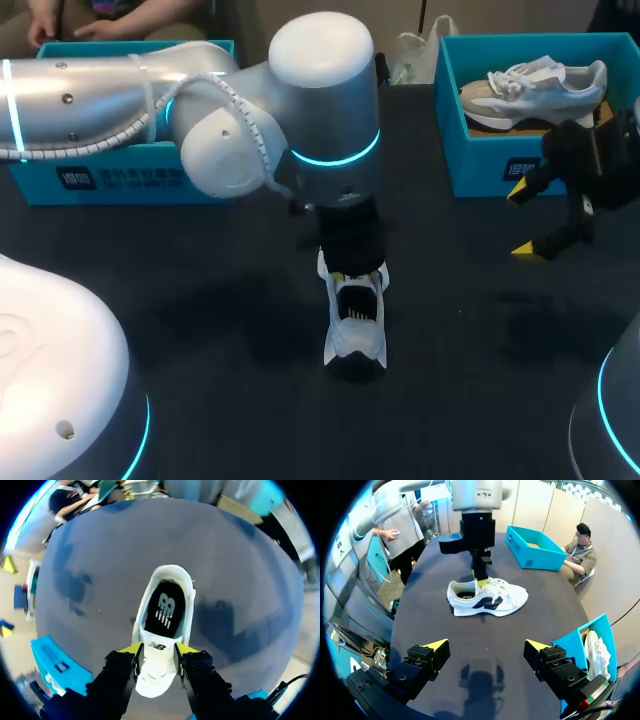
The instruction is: Take the shoe out of the shoebox, open the shoe tongue, remove and reinsert the insole, then place the shoe into the shoebox
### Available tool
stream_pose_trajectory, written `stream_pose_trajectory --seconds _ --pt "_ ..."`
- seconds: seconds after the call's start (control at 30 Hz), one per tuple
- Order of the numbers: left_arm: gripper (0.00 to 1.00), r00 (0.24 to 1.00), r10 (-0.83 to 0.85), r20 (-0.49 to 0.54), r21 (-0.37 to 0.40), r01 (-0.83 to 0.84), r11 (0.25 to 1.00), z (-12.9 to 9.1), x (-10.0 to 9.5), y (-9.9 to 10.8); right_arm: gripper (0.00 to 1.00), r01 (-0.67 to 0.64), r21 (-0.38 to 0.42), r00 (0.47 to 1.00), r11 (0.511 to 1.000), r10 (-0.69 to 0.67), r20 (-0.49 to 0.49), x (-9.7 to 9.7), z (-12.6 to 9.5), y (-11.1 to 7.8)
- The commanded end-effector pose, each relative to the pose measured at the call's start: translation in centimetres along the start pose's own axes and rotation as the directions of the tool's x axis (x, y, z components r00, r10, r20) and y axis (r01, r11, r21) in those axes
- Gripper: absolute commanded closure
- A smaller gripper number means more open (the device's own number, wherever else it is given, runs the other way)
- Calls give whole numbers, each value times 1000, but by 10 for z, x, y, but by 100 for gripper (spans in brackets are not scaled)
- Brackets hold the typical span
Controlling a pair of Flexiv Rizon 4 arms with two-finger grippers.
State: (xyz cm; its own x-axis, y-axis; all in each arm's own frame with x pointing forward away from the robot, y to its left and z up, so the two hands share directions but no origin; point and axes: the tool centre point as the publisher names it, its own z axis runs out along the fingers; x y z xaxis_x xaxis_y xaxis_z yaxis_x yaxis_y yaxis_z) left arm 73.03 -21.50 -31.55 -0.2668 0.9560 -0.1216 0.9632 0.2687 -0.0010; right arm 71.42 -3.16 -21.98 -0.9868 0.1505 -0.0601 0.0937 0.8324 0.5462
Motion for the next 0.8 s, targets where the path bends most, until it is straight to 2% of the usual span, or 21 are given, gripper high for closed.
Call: stream_pose_trajectory --seconds 0.03,0.1,0.17,0.3,0.33,0.43,0.53,0.57,0.6,0.67,0.8 --pt "51 960 -280 2 -97 279 955 -20 14 -13 0 -1 3 1000 1000 1 2 1 1 0" --pt "47 929 -369 5 -103 368 924 -25 17 -20 0 -1 3 1000 1000 1 2 1 1 0" --pt "56 875 -484 28 -83 484 871 -30 22 -22 0 -1 3 1000 1000 1 2 1 1 0" --pt "47 757 -650 64 -59 653 755 -41 34 -32 0 -1 3 1000 1000 1 2 1 1 0" --pt "45 742 -668 59 -74 670 738 -42 36 -35 0 -1 3 1000 1000 1 2 1 1 0" --pt "42 669 -739 80 -65 743 666 -44 45 -44 0 -1 3 1000 1000 1 2 1 1 0" --pt "27 588 -801 112 -81 809 582 -46 54 -54 0 -1 3 1000 1000 1 2 1 1 0" --pt "14 563 -817 124 -87 826 557 -46 57 -57 0 -1 3 1000 1000 1 2 1 1 0" --pt "9 532 -836 134 -86 847 525 -46 61 -60 0 -1 3 1000 1000 1 2 1 1 0" --pt "5 473 -868 154 -73 881 467 -44 68 -65 0 -1 3 1000 1000 1 2 1 1 0" --pt "7 359 -916 177 -55 933 356 -34 76 -74 0 -1 3 1000 1000 1 2 1 1 0"
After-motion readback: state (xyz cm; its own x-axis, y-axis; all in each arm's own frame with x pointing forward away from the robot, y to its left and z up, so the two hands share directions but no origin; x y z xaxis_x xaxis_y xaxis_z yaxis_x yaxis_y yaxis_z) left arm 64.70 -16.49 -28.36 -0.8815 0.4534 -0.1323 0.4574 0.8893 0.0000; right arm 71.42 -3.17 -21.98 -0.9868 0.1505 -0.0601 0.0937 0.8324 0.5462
